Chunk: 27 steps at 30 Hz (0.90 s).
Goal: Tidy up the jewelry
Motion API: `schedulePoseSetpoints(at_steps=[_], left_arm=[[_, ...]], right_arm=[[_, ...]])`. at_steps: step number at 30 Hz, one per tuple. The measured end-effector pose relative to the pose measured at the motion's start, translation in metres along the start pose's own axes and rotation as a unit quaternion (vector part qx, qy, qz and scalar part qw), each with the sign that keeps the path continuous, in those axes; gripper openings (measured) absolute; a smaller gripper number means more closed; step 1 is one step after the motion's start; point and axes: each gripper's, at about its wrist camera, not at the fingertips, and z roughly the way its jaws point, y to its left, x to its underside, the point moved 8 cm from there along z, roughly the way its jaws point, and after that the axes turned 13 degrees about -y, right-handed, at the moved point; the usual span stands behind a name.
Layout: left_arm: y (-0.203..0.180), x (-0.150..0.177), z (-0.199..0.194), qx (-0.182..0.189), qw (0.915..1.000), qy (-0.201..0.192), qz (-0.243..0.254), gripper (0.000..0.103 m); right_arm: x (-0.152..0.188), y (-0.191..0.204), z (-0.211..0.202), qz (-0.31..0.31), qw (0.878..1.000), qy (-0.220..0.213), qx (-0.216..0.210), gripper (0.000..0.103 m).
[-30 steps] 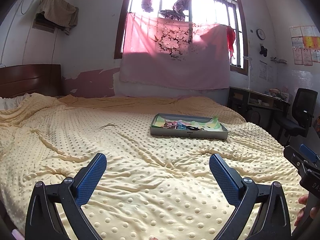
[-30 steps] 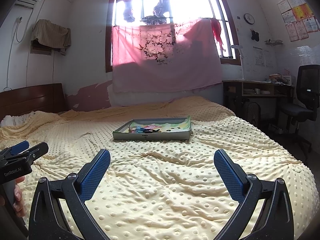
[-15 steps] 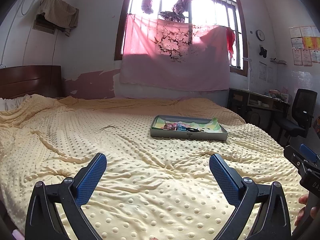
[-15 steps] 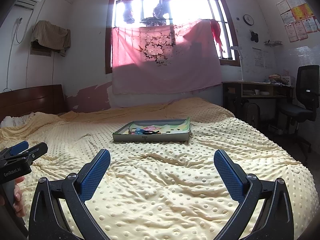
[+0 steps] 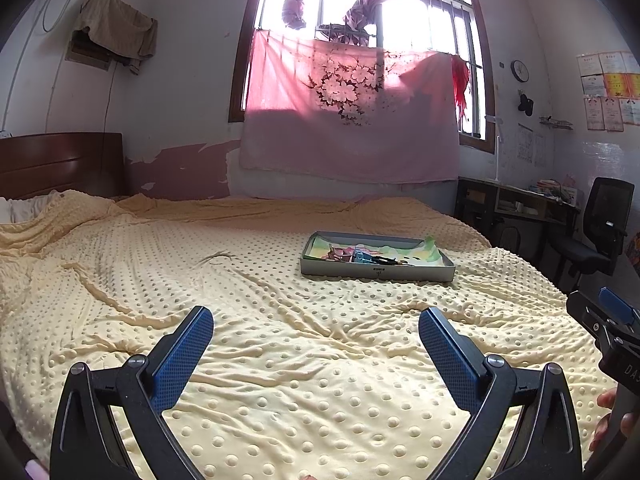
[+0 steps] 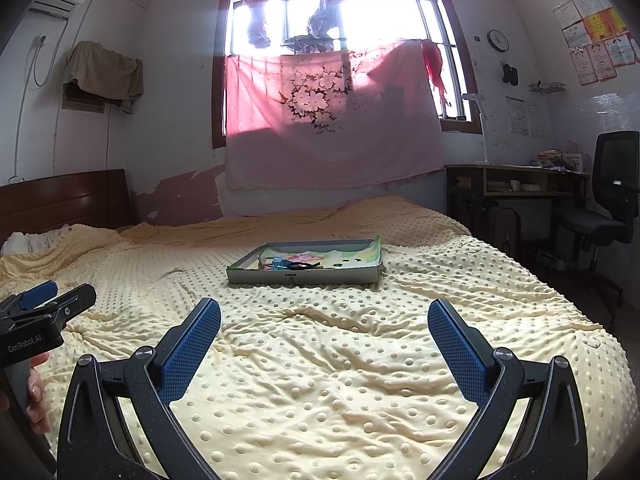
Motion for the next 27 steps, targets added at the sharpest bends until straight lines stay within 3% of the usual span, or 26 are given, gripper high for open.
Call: schedulePoseSetpoints(at_steps=[27], left_arm=[[-0.0013, -0.0014, -0.0007, 0.000, 1.0000, -0.001, 0.001, 0.103]], right_arm=[[0.0001, 0.0008, 0.0002, -0.001, 1.000, -0.002, 0.000, 0.102]])
